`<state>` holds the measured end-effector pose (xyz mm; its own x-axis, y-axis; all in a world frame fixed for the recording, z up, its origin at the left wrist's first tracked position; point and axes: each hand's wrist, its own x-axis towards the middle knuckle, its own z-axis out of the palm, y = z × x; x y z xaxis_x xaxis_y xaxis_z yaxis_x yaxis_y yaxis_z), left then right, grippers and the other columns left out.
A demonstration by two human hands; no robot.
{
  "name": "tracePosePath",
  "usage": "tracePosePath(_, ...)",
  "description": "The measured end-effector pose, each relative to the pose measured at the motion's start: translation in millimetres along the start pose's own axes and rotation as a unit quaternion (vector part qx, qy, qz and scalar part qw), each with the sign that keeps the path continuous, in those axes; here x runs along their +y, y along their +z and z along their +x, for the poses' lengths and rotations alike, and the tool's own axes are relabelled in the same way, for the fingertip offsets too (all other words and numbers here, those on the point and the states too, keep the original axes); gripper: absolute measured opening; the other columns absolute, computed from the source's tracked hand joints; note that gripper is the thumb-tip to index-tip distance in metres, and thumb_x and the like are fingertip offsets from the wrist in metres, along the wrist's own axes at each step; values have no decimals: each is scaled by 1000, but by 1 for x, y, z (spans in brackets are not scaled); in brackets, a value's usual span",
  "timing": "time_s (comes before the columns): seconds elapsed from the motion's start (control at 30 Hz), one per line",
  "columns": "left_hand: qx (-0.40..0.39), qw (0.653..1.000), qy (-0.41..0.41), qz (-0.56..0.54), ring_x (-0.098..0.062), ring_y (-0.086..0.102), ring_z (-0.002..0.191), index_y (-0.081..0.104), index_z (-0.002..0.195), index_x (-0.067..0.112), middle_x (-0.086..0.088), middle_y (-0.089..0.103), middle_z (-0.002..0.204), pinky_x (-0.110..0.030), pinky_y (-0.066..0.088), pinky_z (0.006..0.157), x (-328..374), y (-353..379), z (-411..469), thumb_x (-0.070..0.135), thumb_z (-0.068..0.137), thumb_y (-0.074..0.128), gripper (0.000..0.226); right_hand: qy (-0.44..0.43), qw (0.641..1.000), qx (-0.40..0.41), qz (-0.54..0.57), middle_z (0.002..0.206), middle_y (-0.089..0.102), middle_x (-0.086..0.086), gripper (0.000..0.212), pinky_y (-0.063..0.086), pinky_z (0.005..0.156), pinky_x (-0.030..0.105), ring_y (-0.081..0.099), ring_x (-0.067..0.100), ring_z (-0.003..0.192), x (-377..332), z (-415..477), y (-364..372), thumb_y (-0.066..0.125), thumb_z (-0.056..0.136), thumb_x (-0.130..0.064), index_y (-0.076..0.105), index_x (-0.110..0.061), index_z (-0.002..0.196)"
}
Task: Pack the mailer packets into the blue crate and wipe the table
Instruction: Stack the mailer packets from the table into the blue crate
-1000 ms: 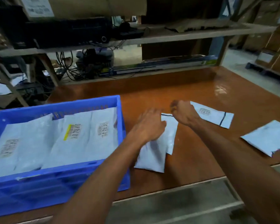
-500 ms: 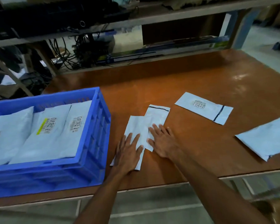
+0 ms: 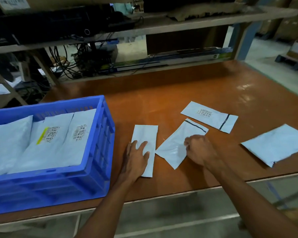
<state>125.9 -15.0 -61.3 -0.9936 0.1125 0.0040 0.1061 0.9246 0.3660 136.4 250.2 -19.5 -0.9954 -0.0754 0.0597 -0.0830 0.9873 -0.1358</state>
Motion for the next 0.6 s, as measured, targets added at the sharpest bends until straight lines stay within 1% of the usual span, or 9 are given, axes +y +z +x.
tracePosePath(0.07, -13, 999, 24, 40, -21, 7, 151, 24, 152, 41, 1, 17, 163, -43, 6, 121, -6, 1, -3, 60, 98, 34, 58, 57, 998, 4, 41, 140, 52, 11, 46, 36, 109, 41, 46, 30, 130, -13, 4, 13, 38, 98, -41, 48, -20, 137)
tracePosePath(0.13, -34, 996, 42, 68, -19, -1, 152, 15, 154, 41, 5, 8, 165, -46, -2, 120, -9, 4, -5, 68, 95, 25, 66, 89, 991, -84, 50, 164, 11, 11, 63, 6, 120, 49, 8, 36, 150, -33, 4, 30, 23, 99, -59, 17, -29, 155)
tracePosePath(0.17, -40, 995, 49, 76, -19, -3, 152, 11, 155, 40, 5, 5, 165, -46, -3, 120, -10, 6, -6, 71, 93, 19, 70, 88, 989, -111, 41, 165, -4, 8, 66, -5, 119, 52, -7, 36, 150, -42, 3, 37, 17, 98, -63, 7, -33, 156)
tracePosePath(0.2, -43, 994, 53, 81, -19, -4, 152, 8, 155, 40, 4, 3, 166, -46, -3, 120, -10, 8, -6, 73, 90, 14, 73, 80, 989, -119, 34, 164, -10, 6, 67, -10, 117, 53, -14, 36, 149, -46, 3, 41, 15, 98, -64, 3, -34, 156)
tracePosePath(0.27, -38, 994, 56, 85, -21, -2, 152, 8, 156, 38, 3, 3, 166, -45, -2, 120, -9, 11, -5, 73, 88, 11, 76, 42, 991, -124, 42, 165, -7, 3, 63, -7, 119, 53, -15, 33, 150, -43, -2, 36, 23, 99, -60, 9, -35, 155)
tracePosePath(0.37, -35, 995, 60, 72, -21, -1, 152, 12, 156, 37, 3, 5, 165, -45, -1, 120, -7, 12, -5, 68, 94, 24, 71, -44, 977, -183, 104, 165, 3, -8, 55, -1, 123, 46, -9, 21, 152, -17, -15, 23, 44, 98, -46, 27, -40, 149)
tracePosePath(0.43, -39, 995, 66, 64, -19, -2, 152, 12, 155, 37, 5, 4, 165, -44, -1, 120, -3, 12, -3, 71, 91, 23, 73, -49, 976, -159, 142, 163, 14, -12, 50, 5, 123, 43, 3, 17, 152, -7, -20, 15, 50, 97, -42, 32, -42, 144)
tracePosePath(0.5, -36, 994, 74, 71, -19, -7, 152, 7, 155, 40, 9, 0, 165, -47, -2, 120, 4, 11, 2, 78, 84, 14, 81, 4, 990, -67, 122, 164, 14, -9, 53, 8, 122, 45, 8, 21, 152, -9, -18, 16, 40, 99, -53, 24, -43, 148)
tracePosePath(0.6, -52, 991, 83, 89, -21, -12, 151, -4, 154, 44, 13, -9, 164, -52, -2, 120, 17, 15, 12, 81, 84, 14, 81, 82, 993, -64, 61, 164, -9, -3, 77, -3, 120, 49, -6, 29, 152, -30, -16, 33, 12, 88, -77, -2, -40, 154)
